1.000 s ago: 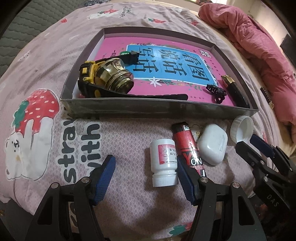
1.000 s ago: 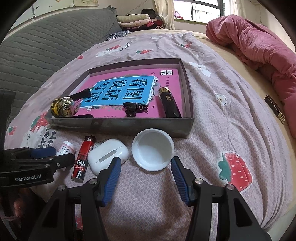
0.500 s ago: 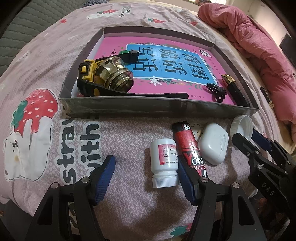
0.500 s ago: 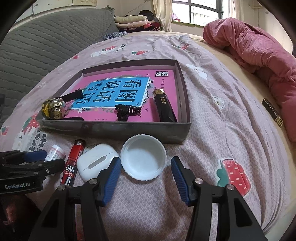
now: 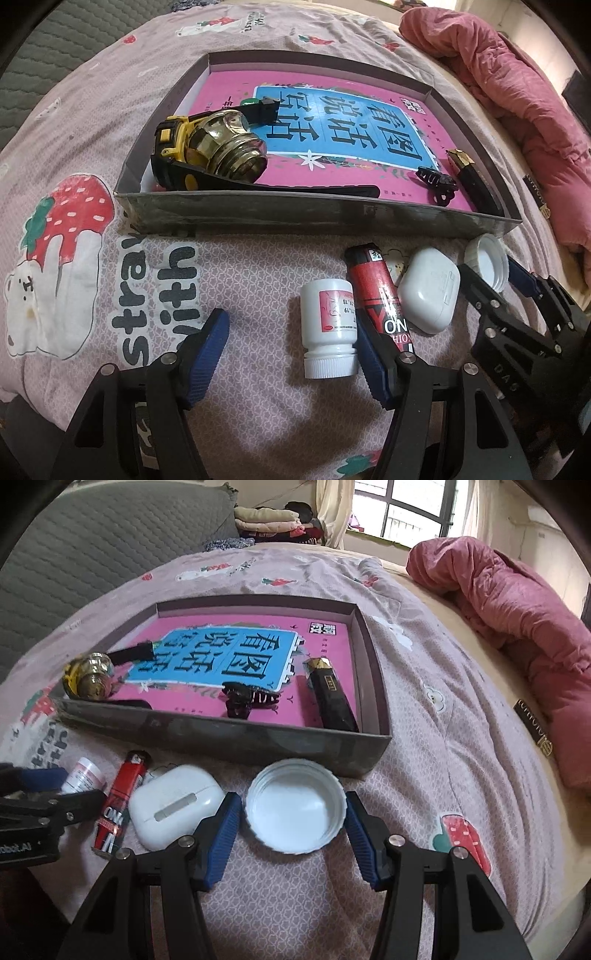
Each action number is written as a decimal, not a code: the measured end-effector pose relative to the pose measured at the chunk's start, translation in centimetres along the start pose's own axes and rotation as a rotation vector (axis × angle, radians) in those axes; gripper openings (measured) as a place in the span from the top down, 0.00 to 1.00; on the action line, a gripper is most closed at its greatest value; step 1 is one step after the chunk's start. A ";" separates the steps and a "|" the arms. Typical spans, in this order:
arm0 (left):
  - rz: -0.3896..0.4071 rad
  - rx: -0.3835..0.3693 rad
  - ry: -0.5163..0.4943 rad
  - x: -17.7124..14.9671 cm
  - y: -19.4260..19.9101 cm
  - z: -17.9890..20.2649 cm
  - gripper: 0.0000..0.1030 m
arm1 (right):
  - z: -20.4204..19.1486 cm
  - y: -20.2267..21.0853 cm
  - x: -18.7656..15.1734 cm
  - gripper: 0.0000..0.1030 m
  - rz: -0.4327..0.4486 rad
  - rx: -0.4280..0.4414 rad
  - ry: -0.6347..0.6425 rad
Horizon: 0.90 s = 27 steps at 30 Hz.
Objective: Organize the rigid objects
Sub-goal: 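Close left gripper on white pill bottle while right gripper grasps white bottle cap, then lift pill bottle with left gripper while right gripper carries white cap toward tray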
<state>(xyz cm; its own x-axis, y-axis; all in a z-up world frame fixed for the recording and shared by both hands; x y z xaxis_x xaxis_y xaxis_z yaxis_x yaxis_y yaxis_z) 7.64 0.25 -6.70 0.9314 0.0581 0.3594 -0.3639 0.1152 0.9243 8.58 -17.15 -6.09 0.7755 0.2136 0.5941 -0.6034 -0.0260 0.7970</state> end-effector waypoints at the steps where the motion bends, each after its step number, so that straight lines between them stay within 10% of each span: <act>1: 0.001 0.004 -0.003 0.0 0.0 0.1 0.34 | -0.1 -0.1 -0.1 0.46 0.002 -0.004 0.004; 12: 0.019 0.041 -0.030 -0.1 -0.1 0.5 0.37 | 0.9 0.3 0.1 0.52 0.027 0.041 -0.028; 20: 0.035 0.027 -0.039 0.3 0.3 0.4 0.73 | 1.4 1.1 0.0 0.52 0.032 0.069 -0.047; 27: 0.047 -0.018 -0.021 0.2 0.8 -0.3 0.73 | 1.8 1.4 -0.2 0.52 0.033 0.072 -0.057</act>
<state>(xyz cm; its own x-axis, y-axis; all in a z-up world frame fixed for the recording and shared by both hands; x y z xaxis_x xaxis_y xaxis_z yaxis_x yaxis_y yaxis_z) 7.52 0.65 -5.89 0.9132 0.0434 0.4052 -0.4073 0.1303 0.9039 7.95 -19.00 -4.86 0.7659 0.1552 0.6240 -0.6158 -0.1022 0.7813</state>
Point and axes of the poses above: each gripper's, at about its wrist camera, not at the fingertips, and y roughly against the way its jaws point, z to its right, x to its top, the point moved 1 cm from there along -y, roughly the way its jaws point, and after that the axes turned 2 degrees about -y, right-handed, at the moved point
